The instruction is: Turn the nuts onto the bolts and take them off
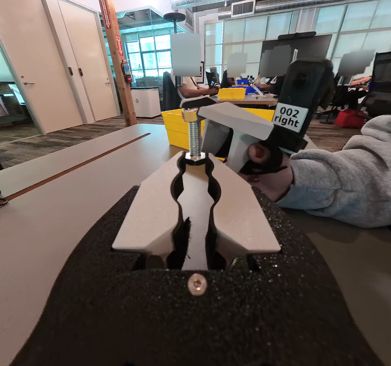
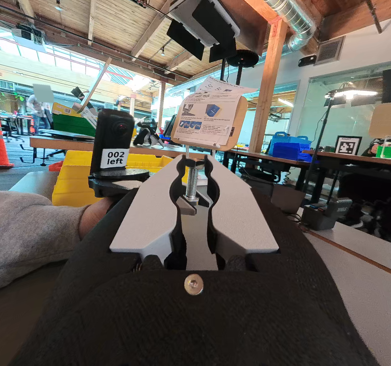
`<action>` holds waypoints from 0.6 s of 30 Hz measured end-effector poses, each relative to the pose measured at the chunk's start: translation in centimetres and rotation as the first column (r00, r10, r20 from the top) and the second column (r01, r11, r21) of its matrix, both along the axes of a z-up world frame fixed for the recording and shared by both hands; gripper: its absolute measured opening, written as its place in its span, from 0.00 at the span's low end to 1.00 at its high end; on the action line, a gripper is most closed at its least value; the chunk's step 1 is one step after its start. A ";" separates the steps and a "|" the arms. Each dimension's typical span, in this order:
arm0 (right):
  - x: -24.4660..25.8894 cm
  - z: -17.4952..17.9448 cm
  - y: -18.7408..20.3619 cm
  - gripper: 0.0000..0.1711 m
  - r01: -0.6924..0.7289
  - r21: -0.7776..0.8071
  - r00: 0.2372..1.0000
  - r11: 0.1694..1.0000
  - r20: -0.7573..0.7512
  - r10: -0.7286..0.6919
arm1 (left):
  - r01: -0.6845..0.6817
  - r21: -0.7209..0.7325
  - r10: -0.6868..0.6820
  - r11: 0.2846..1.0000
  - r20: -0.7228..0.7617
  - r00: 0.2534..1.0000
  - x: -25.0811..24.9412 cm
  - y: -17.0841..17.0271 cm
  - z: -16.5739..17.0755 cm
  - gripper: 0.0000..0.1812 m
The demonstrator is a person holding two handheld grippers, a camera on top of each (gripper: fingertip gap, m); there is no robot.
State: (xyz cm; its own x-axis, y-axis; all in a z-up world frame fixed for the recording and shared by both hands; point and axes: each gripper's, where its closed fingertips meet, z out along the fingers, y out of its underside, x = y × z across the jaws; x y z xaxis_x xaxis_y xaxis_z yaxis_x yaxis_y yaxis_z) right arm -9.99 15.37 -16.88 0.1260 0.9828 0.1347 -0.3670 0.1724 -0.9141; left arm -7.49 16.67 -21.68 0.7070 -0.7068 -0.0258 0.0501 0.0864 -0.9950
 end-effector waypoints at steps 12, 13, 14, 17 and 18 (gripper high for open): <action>-0.1 -0.8 0.7 0.09 -0.075 -0.076 0.994 0.994 0.073 0.080 | -0.086 0.003 0.086 0.996 -0.089 0.992 -0.5 0.7 -0.8 0.09; -0.1 -0.7 0.7 0.09 -0.060 -0.065 0.996 0.996 0.069 0.065 | -0.087 0.006 0.087 0.996 -0.090 0.992 -0.5 0.7 -0.8 0.09; -0.1 -0.7 0.7 0.09 -0.043 -0.056 0.997 0.998 0.068 0.047 | -0.090 0.008 0.090 0.996 -0.091 0.992 -0.6 0.7 -0.8 0.09; -0.2 -0.7 0.6 0.11 -0.030 -0.050 0.998 0.998 0.062 0.033 | -0.101 0.007 0.101 0.995 -0.107 0.989 -0.7 0.8 -0.9 0.09; -0.2 -0.7 0.6 0.11 -0.032 -0.054 0.997 0.998 0.062 0.035 | -0.106 0.008 0.106 0.994 -0.117 0.988 -0.7 0.8 -1.0 0.09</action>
